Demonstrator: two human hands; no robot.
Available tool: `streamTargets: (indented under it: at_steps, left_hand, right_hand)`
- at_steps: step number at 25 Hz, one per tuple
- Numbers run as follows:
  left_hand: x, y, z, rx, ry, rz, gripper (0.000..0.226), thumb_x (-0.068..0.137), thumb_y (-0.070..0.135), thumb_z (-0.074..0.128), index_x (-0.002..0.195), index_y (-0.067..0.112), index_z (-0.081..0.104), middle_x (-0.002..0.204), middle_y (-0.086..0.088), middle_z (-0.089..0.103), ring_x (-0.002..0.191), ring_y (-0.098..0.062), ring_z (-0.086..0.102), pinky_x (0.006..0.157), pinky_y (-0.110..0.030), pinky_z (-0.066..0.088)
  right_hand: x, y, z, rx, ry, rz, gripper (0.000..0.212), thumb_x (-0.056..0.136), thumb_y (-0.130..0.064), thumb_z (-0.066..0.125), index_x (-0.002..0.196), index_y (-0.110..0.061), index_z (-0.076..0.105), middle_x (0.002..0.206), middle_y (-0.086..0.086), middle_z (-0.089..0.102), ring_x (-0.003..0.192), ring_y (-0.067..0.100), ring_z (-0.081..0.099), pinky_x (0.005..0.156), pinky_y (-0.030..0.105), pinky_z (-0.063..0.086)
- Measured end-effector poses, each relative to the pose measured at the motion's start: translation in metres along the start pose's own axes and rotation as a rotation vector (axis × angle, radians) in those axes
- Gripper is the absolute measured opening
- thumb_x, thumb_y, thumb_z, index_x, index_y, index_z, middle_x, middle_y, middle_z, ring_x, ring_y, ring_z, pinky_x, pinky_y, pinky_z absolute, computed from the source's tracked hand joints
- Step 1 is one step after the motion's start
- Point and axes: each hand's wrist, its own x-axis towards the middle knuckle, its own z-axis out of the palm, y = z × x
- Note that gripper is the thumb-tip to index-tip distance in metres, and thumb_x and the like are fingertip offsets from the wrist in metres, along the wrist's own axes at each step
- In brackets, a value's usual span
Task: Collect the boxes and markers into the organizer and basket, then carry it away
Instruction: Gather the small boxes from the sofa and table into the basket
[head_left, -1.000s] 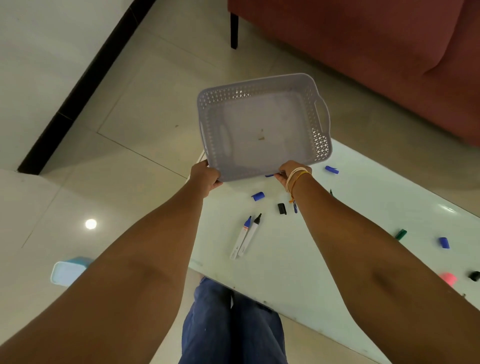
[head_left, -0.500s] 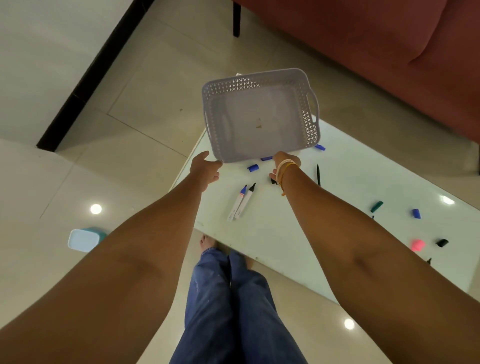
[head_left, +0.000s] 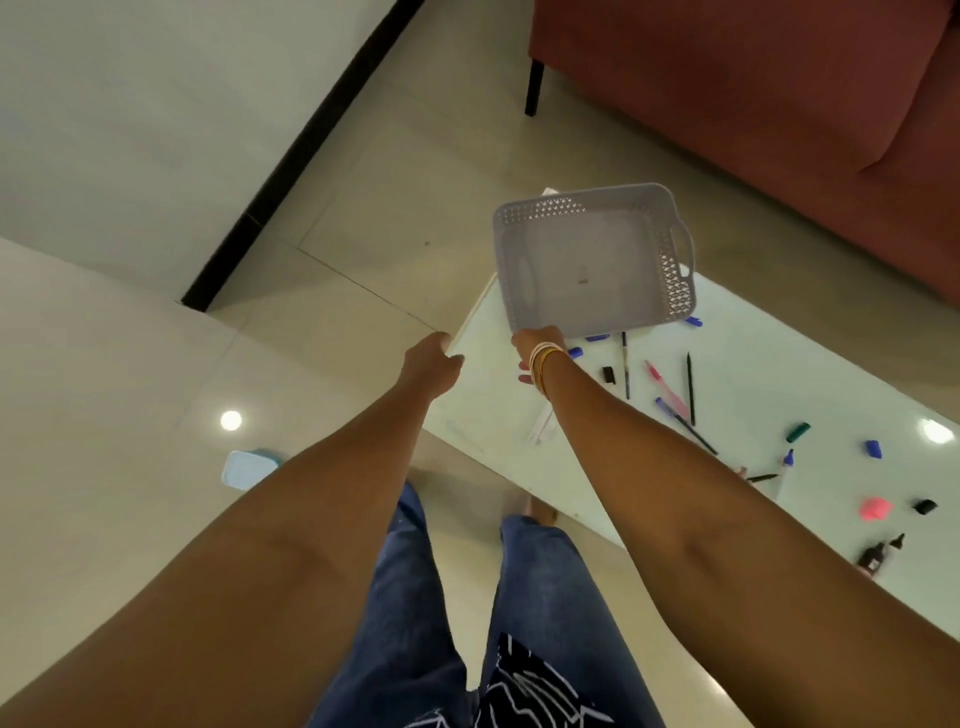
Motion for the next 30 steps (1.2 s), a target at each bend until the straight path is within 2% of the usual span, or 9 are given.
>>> streamTargets:
  at_steps: [2, 4, 7, 10, 14, 19, 23, 25, 30]
  left_hand:
    - [0.012, -0.016, -0.033, 0.033, -0.002, 0.0, 0.051, 0.098, 0.025, 0.046, 0.146, 0.01, 0.038, 0.152, -0.008, 0.04, 0.141, -0.024, 0.035, 0.113, -0.027, 0.027]
    - [0.029, -0.025, -0.065, 0.014, 0.005, 0.019, 0.051, 0.098, 0.026, 0.045, 0.146, 0.011, 0.037, 0.151, -0.008, 0.041, 0.14, -0.024, 0.037, 0.11, -0.027, 0.029]
    - [0.055, -0.043, -0.116, 0.073, 0.008, 0.063, 0.052, 0.098, 0.029, 0.044, 0.147, 0.014, 0.035, 0.151, -0.007, 0.041, 0.14, -0.025, 0.038, 0.111, -0.032, 0.032]
    - [0.083, -0.061, -0.157, 0.217, 0.017, 0.061, 0.054, 0.096, 0.029, 0.044, 0.148, 0.018, 0.033, 0.148, -0.011, 0.043, 0.136, -0.029, 0.041, 0.108, -0.04, 0.037]
    - [0.125, -0.055, -0.205, 0.249, 0.018, 0.058, 0.054, 0.097, 0.026, 0.045, 0.148, 0.017, 0.031, 0.148, -0.013, 0.041, 0.136, -0.031, 0.041, 0.107, -0.041, 0.038]
    - [0.195, -0.004, -0.252, 0.236, -0.039, 0.07, 0.056, 0.096, 0.024, 0.046, 0.149, 0.016, 0.029, 0.145, -0.012, 0.043, 0.128, -0.03, 0.048, 0.101, -0.039, 0.046]
    - [0.246, 0.059, -0.302, 0.294, -0.068, 0.073, 0.058, 0.096, 0.025, 0.045, 0.15, 0.017, 0.026, 0.145, -0.012, 0.042, 0.128, -0.03, 0.048, 0.102, -0.04, 0.045]
    - [0.272, 0.092, -0.326, 0.357, -0.041, 0.116, 0.057, 0.097, 0.026, 0.044, 0.15, 0.019, 0.025, 0.145, -0.012, 0.041, 0.13, -0.03, 0.046, 0.103, -0.041, 0.042]
    - [0.331, 0.179, -0.384, 0.437, 0.036, 0.204, 0.054, 0.096, 0.024, 0.044, 0.148, 0.02, 0.029, 0.139, -0.014, 0.044, 0.126, -0.031, 0.048, 0.101, -0.043, 0.043]
  right_hand:
    - [-0.002, -0.02, 0.034, 0.046, 0.027, 0.031, 0.049, 0.088, -0.014, 0.054, 0.136, -0.002, 0.047, 0.129, 0.014, 0.058, 0.102, 0.032, 0.062, 0.061, 0.036, 0.054]
    - [-0.007, -0.05, 0.072, 0.036, 0.037, 0.007, 0.05, 0.087, -0.012, 0.054, 0.135, -0.001, 0.045, 0.128, 0.017, 0.059, 0.099, 0.033, 0.065, 0.075, 0.042, 0.059]
    - [-0.007, -0.085, 0.121, -0.008, 0.039, 0.023, 0.056, 0.084, -0.013, 0.055, 0.137, -0.002, 0.041, 0.132, 0.018, 0.056, 0.114, 0.035, 0.061, 0.095, 0.048, 0.053]
    - [0.003, -0.114, 0.149, -0.131, 0.043, -0.044, 0.058, 0.086, -0.016, 0.053, 0.139, -0.001, 0.036, 0.139, 0.018, 0.049, 0.123, 0.037, 0.054, 0.101, 0.048, 0.049]
    - [0.028, -0.163, 0.163, -0.225, 0.036, -0.083, 0.064, 0.088, -0.021, 0.053, 0.144, -0.002, 0.03, 0.145, 0.018, 0.044, 0.129, 0.037, 0.047, 0.106, 0.049, 0.045]
    - [0.079, -0.242, 0.15, -0.208, 0.077, -0.076, 0.06, 0.086, -0.019, 0.052, 0.141, -0.002, 0.035, 0.14, 0.018, 0.049, 0.124, 0.038, 0.051, 0.103, 0.048, 0.046]
    - [0.126, -0.308, 0.127, -0.214, 0.036, -0.019, 0.051, 0.073, -0.025, 0.052, 0.118, -0.001, 0.05, 0.114, 0.023, 0.06, 0.092, 0.032, 0.054, 0.086, 0.042, 0.05]
    - [0.147, -0.339, 0.111, -0.19, 0.024, -0.026, 0.044, 0.071, -0.026, 0.051, 0.11, -0.006, 0.05, 0.104, 0.02, 0.056, 0.093, 0.035, 0.056, 0.093, 0.046, 0.053]
    - [0.204, -0.419, 0.077, 0.004, 0.074, -0.009, 0.06, 0.063, -0.035, 0.049, 0.113, -0.005, 0.063, 0.115, 0.019, 0.068, 0.105, 0.037, 0.066, 0.093, 0.05, 0.054]
